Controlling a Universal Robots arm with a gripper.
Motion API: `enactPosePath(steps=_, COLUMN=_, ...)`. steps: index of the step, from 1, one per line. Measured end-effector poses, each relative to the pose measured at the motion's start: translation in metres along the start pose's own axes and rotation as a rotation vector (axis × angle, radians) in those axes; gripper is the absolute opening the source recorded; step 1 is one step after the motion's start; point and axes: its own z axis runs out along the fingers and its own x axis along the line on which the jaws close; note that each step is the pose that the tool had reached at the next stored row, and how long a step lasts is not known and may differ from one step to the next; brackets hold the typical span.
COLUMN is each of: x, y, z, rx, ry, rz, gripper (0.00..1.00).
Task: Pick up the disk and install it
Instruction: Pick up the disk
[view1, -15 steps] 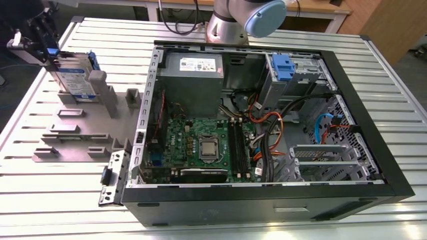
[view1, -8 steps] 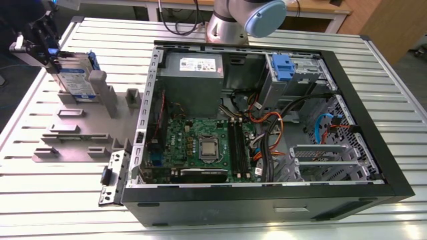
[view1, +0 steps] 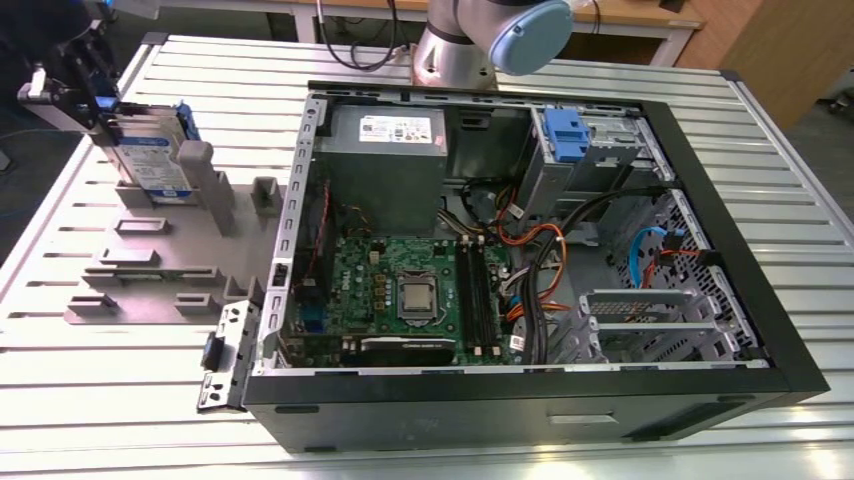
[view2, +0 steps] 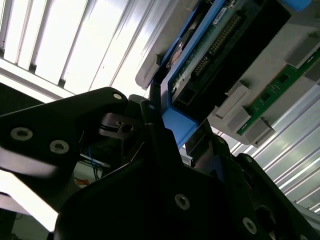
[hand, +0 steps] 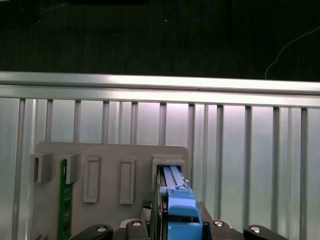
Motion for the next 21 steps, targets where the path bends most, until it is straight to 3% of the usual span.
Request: enactPosePath(steps=21, x=0.0000, y=0.0002, z=-0.0026, rx=-0.0003, ry=0.0001, rz=0.000, gripper=0.45)
